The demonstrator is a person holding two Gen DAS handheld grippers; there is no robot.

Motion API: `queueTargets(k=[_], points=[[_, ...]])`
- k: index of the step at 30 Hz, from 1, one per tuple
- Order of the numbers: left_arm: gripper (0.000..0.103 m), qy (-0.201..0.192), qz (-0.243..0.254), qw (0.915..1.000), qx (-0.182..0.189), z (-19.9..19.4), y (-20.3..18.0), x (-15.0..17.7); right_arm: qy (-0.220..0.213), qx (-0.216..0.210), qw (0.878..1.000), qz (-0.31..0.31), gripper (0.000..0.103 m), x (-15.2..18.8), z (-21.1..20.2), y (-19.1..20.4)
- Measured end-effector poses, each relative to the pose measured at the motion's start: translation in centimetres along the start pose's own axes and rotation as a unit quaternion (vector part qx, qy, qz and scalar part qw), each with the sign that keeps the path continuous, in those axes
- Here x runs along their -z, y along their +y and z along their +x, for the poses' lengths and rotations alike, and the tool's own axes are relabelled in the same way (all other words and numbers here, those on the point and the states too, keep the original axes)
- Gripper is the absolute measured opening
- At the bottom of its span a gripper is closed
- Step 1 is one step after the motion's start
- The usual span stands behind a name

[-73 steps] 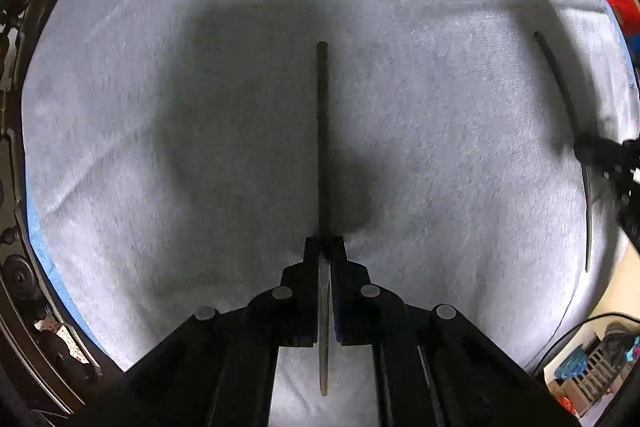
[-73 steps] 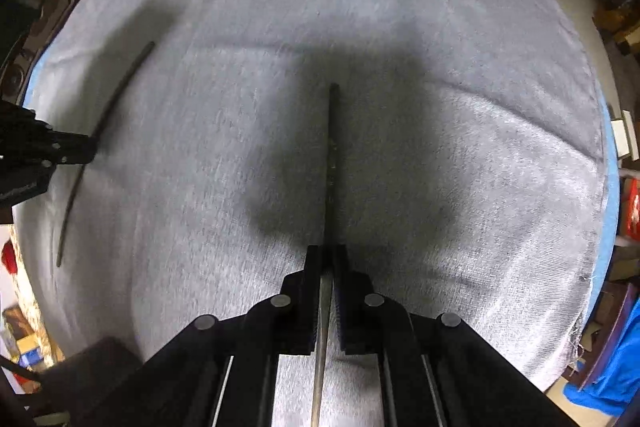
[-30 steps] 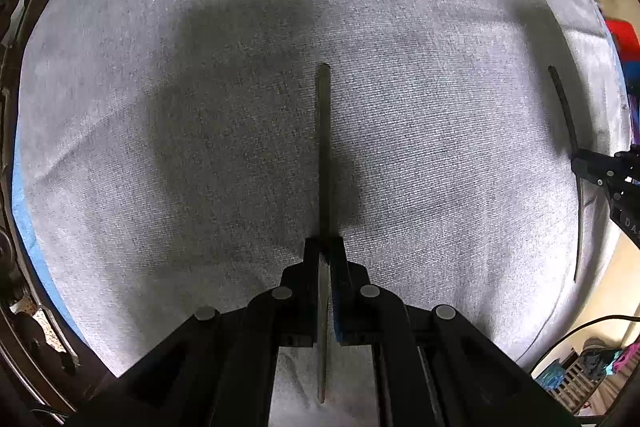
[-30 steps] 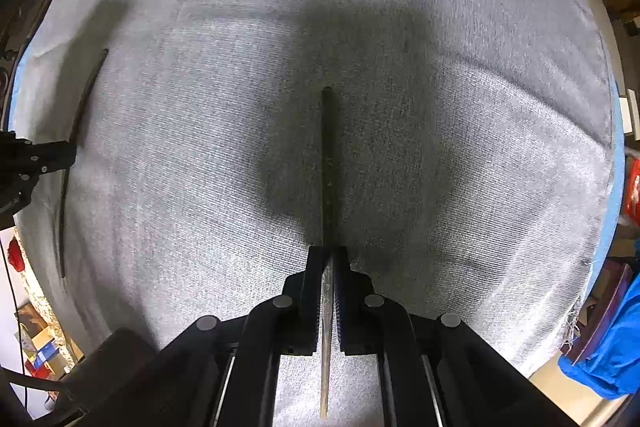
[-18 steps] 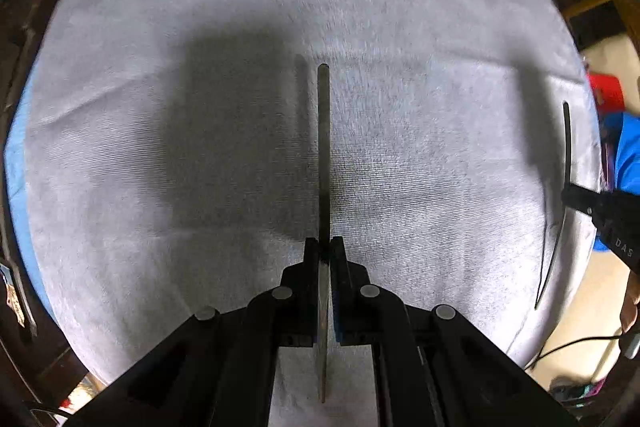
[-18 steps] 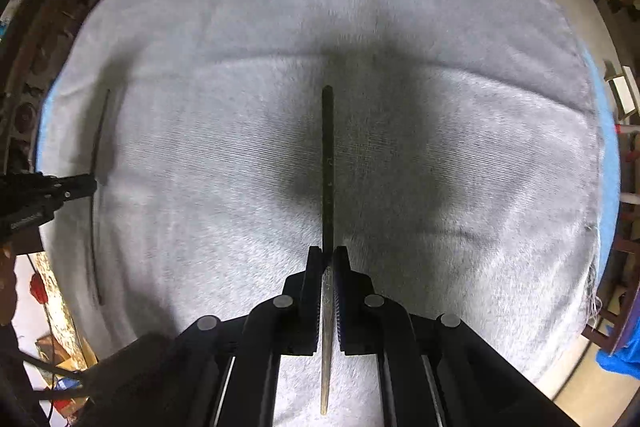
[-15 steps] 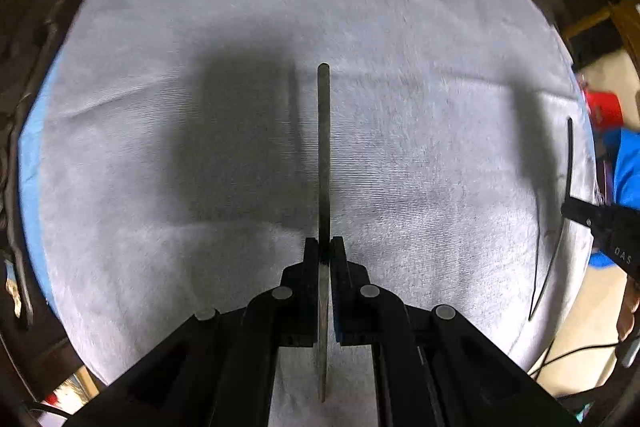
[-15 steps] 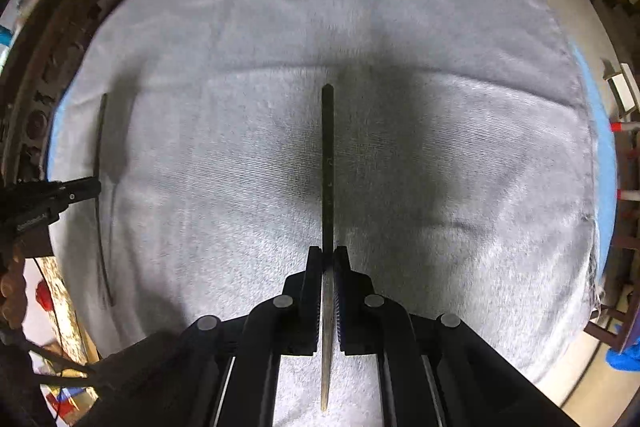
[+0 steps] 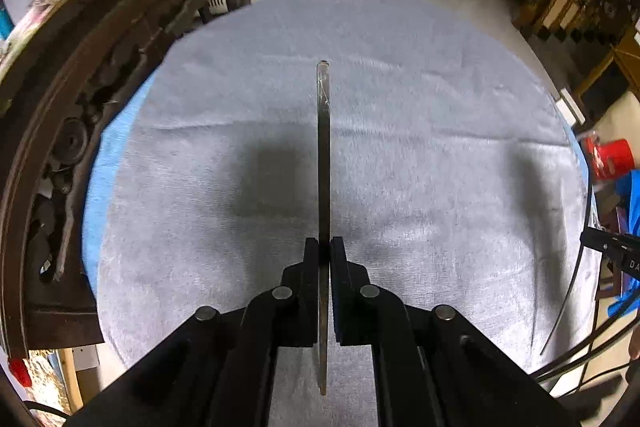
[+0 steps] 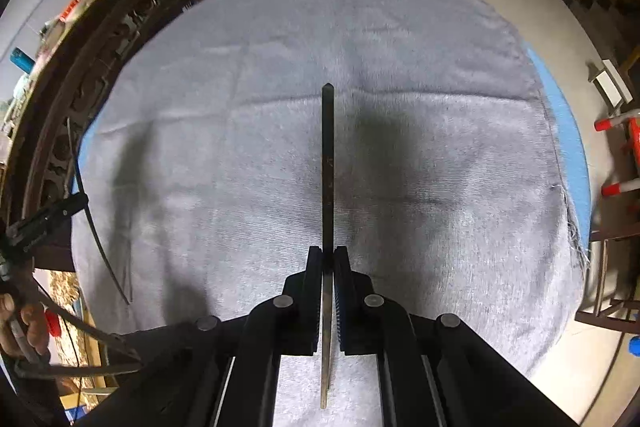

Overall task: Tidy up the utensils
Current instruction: 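Lift both chopsticks and carry them toward the black holder with both grippers, then lower both chopsticks into the black holder and push them down with both grippers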

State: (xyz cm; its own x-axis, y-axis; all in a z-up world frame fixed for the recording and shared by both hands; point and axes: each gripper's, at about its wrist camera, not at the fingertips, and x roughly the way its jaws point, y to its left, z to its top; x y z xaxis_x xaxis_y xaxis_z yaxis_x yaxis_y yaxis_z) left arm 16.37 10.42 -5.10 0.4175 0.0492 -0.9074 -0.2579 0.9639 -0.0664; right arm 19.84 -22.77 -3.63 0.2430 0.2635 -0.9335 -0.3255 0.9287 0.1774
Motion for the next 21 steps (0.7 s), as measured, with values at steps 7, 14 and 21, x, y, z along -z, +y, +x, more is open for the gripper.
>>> queueTargets(k=[7,14,21], points=[[0.005,-0.036,-0.031,0.9987,0.018,-2.3,1.3,0.6,-0.041,-0.016,0.999,0.027,0.007,1.3,-0.5,0.8],[0.005,-0.073,-0.106,0.9892,0.071,-4.3,3.7,1.6,-0.107,-0.054,0.991,0.064,0.007,3.1,-3.8,0.3],[0.005,-0.11,-0.161,0.9755,0.103,-6.8,5.1,3.1,-0.169,-0.092,0.976,0.1,0.007,5.0,-7.1,-0.3]])
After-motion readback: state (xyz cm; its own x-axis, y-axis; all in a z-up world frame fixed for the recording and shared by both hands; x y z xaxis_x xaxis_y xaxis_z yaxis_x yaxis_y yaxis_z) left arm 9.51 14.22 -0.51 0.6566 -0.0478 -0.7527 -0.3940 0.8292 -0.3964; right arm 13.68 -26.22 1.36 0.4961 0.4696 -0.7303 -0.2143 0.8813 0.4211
